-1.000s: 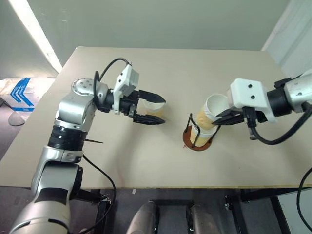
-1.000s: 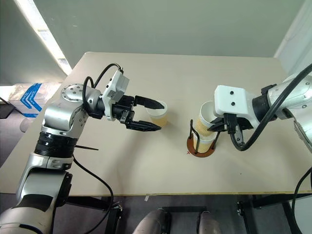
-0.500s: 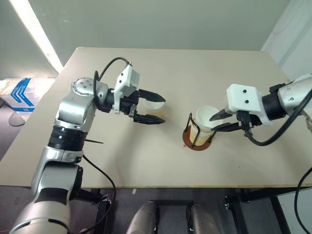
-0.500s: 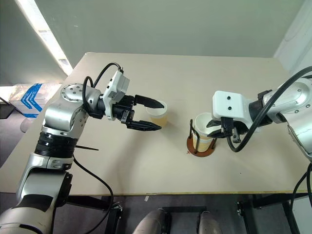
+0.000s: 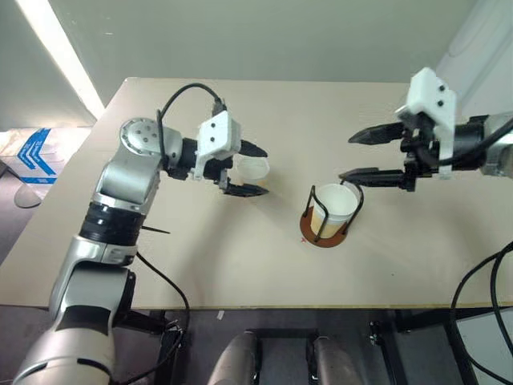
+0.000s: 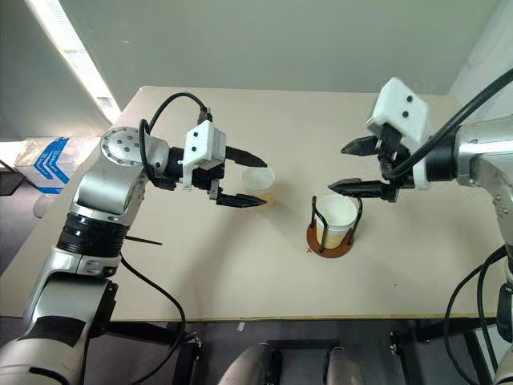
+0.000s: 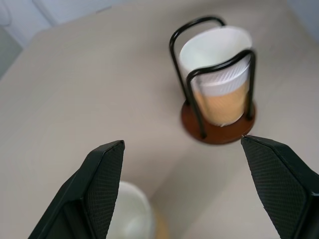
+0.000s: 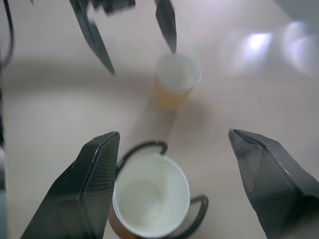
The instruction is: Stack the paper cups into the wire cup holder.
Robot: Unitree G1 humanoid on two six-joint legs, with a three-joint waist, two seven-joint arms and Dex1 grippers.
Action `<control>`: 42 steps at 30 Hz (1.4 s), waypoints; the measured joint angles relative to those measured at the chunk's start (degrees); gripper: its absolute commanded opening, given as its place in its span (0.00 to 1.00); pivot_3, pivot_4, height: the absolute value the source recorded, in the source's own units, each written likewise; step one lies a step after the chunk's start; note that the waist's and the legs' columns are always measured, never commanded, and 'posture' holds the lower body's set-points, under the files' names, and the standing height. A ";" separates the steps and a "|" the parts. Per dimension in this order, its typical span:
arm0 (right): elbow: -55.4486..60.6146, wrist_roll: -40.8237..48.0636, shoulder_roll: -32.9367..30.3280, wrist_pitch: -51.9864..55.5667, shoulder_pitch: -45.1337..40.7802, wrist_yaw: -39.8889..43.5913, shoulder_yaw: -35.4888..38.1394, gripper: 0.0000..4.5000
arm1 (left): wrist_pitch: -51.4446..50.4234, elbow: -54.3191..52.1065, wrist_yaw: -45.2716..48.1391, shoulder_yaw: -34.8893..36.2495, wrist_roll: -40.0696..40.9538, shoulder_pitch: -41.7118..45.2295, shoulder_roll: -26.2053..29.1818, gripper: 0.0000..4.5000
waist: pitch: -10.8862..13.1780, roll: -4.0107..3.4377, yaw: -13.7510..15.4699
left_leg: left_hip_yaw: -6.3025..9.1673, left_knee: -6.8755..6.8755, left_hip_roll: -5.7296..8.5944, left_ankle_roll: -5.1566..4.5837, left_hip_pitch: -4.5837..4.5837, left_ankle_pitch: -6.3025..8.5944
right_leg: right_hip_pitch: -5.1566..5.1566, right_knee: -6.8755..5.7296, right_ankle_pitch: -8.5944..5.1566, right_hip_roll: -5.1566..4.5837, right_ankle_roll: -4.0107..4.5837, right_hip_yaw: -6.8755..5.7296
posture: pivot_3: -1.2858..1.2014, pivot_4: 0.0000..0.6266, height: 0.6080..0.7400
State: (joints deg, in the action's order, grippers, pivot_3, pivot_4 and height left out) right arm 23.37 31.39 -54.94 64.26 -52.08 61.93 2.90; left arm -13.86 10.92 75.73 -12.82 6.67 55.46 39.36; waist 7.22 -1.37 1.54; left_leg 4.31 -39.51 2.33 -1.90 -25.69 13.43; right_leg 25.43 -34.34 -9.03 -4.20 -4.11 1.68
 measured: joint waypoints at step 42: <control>5.20 21.56 -3.87 1.81 10.24 -10.77 10.13 0.83 | 21.38 19.20 -13.78 -14.16 -31.04 5.64 -5.14 0.57 | 0.00 0.00 -0.02 | 0.00 0.37 0.00 0.30 -0.08 -0.19 | 0.48 -0.55 0.14 -0.04 -0.26 0.01 | 0.52 0.24 1.00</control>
State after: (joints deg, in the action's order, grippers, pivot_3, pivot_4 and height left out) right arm 28.56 52.95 -58.80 66.07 -41.84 51.16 13.03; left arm 7.52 30.13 61.96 -26.98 -24.37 61.11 34.22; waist 7.22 -1.37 1.52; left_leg 4.31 -39.14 2.33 -1.60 -25.77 13.24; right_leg 25.91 -34.89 -8.89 -4.24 -4.37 1.69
